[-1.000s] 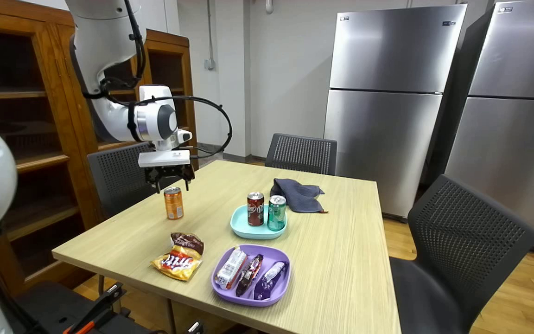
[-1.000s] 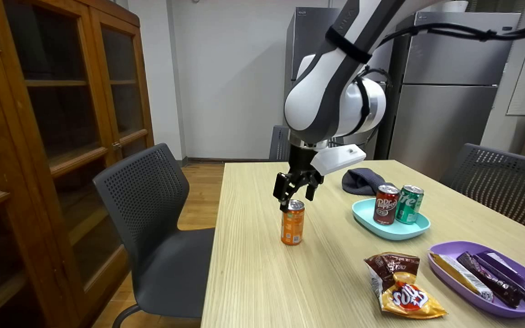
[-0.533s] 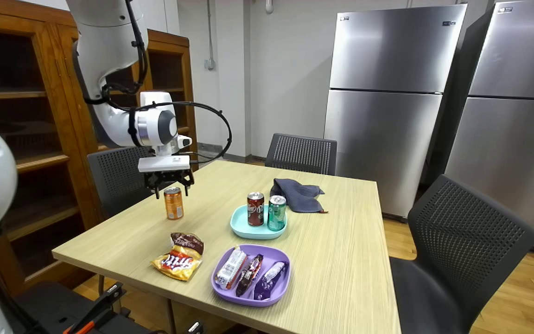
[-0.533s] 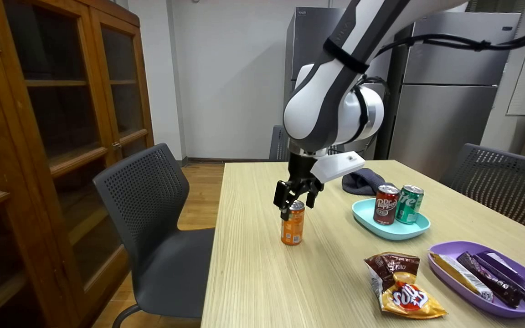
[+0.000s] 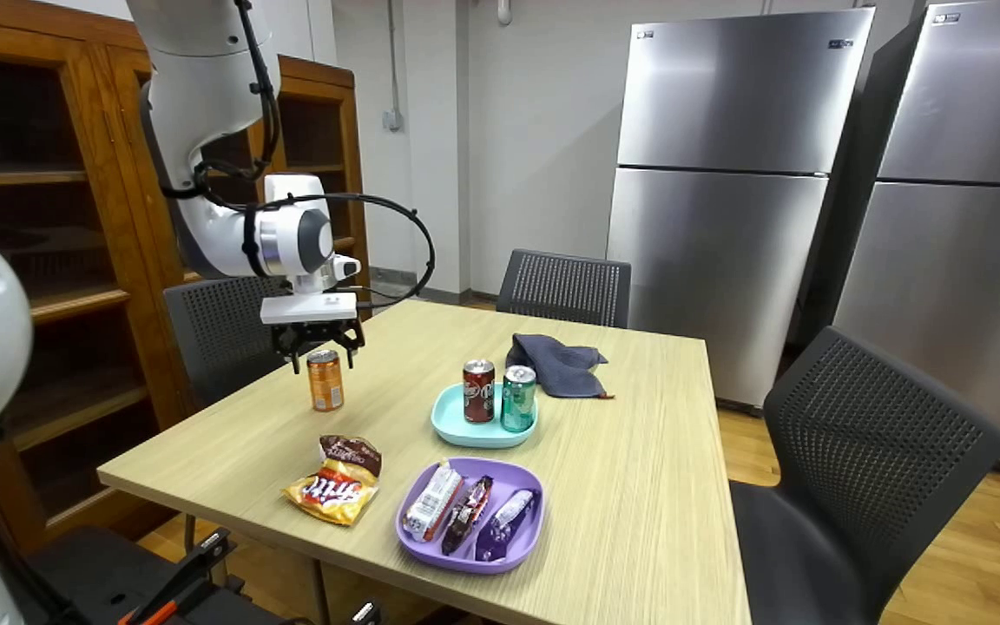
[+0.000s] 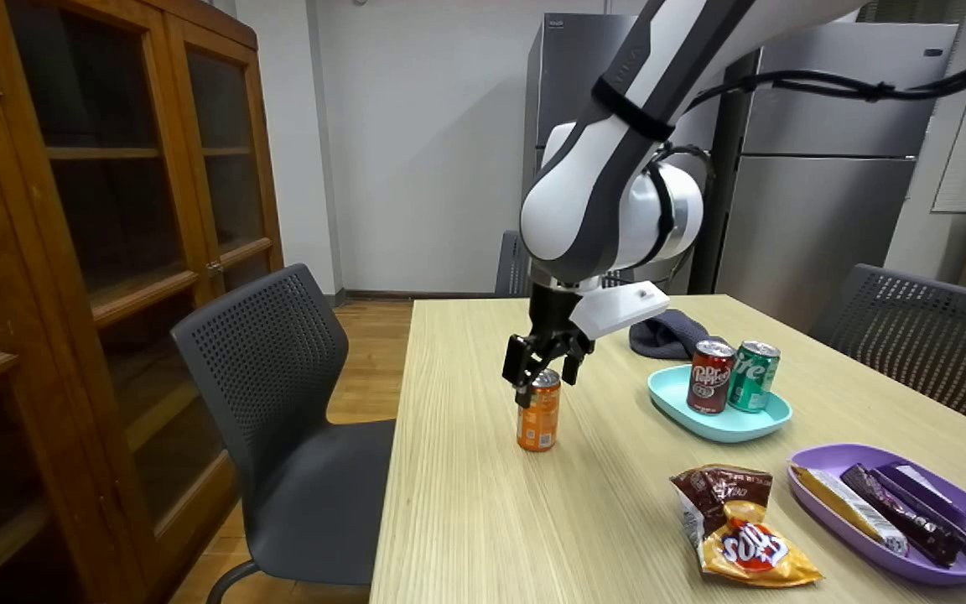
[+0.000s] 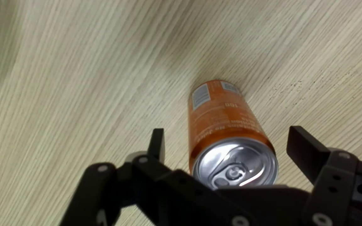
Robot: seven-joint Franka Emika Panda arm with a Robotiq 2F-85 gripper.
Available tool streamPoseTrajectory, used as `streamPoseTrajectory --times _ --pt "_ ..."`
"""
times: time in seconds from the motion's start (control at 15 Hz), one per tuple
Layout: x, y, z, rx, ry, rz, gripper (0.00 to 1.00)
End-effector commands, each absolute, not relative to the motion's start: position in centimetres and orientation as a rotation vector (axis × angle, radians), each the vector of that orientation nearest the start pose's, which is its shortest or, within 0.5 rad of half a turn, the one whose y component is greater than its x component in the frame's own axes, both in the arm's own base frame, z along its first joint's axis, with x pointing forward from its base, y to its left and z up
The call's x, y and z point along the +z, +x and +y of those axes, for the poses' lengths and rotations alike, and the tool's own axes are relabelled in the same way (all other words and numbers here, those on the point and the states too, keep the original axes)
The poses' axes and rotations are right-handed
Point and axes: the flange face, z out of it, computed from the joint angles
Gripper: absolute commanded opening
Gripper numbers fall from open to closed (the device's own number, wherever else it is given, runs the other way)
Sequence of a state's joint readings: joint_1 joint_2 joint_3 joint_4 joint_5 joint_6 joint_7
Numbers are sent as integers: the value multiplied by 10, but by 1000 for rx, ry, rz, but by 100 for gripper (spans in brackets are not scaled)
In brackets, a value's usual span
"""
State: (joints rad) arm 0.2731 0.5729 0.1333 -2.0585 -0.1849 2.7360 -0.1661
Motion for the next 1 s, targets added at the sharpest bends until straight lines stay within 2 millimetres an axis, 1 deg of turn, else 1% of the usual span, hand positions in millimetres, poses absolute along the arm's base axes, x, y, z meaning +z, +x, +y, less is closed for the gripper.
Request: streamPoseTrajectory --times 0.0,0.07,0.13,0.2,0.27,0.4,0.47,0.53,0.73,0.93 --pt "166 553 248 -165 -2951 -1096 100" --pt "165 553 248 -163 -2950 -1094 100" --pt "164 553 248 -171 -2945 -1095 75" --pt "164 554 248 -173 -2954 -1086 72" --pt "164 554 248 -171 -2952 -1088 66" --pt "164 553 248 -170 -2953 -1088 47" --pt "164 553 248 -170 -2953 -1087 41" --pt "164 553 248 -171 -2953 -1086 38" --pt "165 551 247 -163 -2951 -1076 38" --pt "181 548 243 -172 -2977 -1023 38"
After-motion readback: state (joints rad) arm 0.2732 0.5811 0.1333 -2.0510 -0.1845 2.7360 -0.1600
